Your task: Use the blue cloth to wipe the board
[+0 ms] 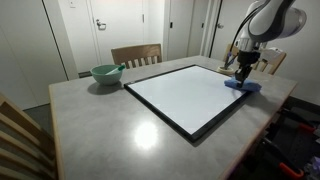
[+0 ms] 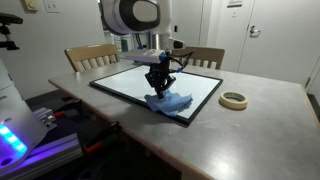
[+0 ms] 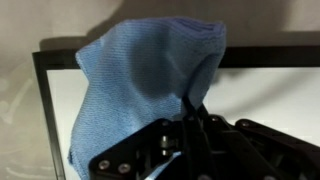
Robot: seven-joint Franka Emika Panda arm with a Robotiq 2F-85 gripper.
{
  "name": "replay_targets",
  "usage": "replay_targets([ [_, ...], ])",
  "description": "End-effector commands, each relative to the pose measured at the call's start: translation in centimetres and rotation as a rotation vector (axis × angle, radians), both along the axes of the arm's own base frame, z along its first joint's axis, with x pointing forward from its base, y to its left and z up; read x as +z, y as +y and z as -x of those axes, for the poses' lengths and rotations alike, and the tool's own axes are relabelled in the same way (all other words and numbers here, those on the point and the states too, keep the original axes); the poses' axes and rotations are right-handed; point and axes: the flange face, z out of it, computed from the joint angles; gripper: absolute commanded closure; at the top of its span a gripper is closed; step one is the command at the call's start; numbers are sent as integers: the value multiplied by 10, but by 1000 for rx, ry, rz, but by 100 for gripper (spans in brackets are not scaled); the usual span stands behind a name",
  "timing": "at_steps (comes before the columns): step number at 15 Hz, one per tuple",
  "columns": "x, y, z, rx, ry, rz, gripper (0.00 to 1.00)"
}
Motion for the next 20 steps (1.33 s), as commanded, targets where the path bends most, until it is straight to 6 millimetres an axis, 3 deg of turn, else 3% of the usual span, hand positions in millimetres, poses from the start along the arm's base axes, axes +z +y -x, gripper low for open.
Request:
replay_targets([
  [1,-22,20,-2,50,4,-59,99],
  [9,-16,62,-17,152,-3,-107,99],
  [20,-19,150,-28,240,44,-148,99],
])
